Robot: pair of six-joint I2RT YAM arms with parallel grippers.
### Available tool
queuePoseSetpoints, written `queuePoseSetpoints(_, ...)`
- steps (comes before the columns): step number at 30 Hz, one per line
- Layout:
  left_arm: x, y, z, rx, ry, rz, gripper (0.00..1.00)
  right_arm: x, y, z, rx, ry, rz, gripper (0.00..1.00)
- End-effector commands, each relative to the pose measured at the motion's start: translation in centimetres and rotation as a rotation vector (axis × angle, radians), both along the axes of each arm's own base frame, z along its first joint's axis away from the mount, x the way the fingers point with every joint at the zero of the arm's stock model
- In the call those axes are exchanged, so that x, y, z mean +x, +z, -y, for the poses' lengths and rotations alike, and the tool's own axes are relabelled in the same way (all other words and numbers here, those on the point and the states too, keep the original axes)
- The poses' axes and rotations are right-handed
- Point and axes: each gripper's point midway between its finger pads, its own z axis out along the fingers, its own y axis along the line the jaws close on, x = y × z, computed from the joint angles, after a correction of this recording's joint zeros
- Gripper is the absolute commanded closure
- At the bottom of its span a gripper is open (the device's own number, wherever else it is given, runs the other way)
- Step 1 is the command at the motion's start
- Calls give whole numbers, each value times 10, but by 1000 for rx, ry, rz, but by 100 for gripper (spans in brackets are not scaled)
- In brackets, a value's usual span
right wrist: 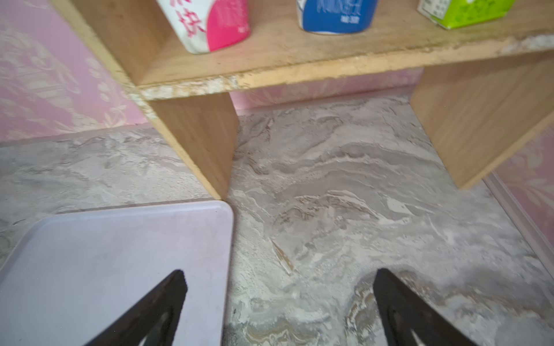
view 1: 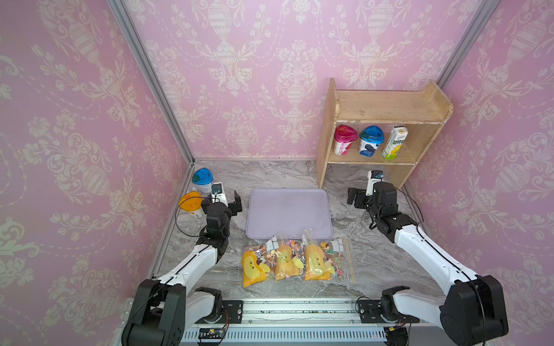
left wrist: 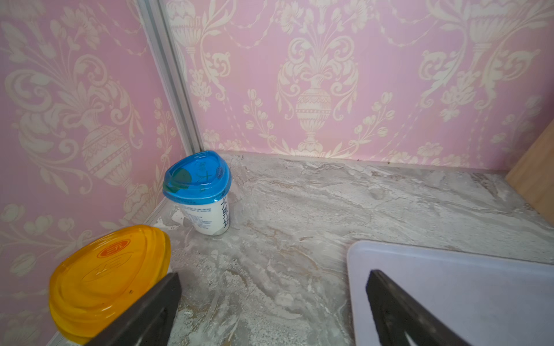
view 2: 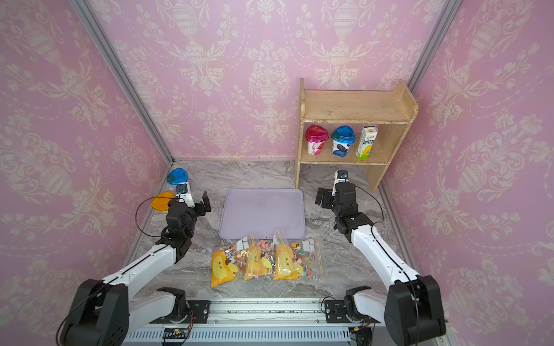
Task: Pour candies out of the ziploc bag
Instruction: Adjust the ziploc bag at the center of the board.
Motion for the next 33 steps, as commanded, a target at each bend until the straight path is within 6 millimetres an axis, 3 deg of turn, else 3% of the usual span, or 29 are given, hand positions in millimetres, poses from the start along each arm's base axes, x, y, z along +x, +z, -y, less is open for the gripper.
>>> queuePoseSetpoints(1,-13,8,14,0,-13,-58,1,-19,-25,4,-35,-47,-230,0)
queuePoseSetpoints(6,-28,33,34,18,-68,-33,1,-29,17,-7,-175,-38,-179,0)
queuePoseSetpoints(7,-31,36,37,13,-79,-34,1,-33,17,7,-190,-120,-173,0)
queuePoseSetpoints(9,-35,38,42,-17,-95,-40,1,-61,-6,51,-189,-446,-229,0)
queuePoseSetpoints(10,-37,38,44,-33,-103,-46,1,-63,-15,50,-180,-432,-263,0)
queuePoseSetpoints(11,-40,39,47,-44,-114,-53,1,-59,-21,34,-191,-328,-271,4)
queuePoseSetpoints(14,-47,43,57,-48,-141,-80,1,-64,-19,10,-200,-229,-199,0)
queuePoseSetpoints(21,-55,32,104,-36,-244,-164,1,-76,-25,-13,-98,-113,-225,0)
queuePoseSetpoints(26,-58,23,146,13,-302,-213,1,-83,-30,-49,3,64,-264,0)
queuePoseSetpoints(33,-66,-2,193,17,-381,-329,11,-96,-26,-69,98,160,-266,1)
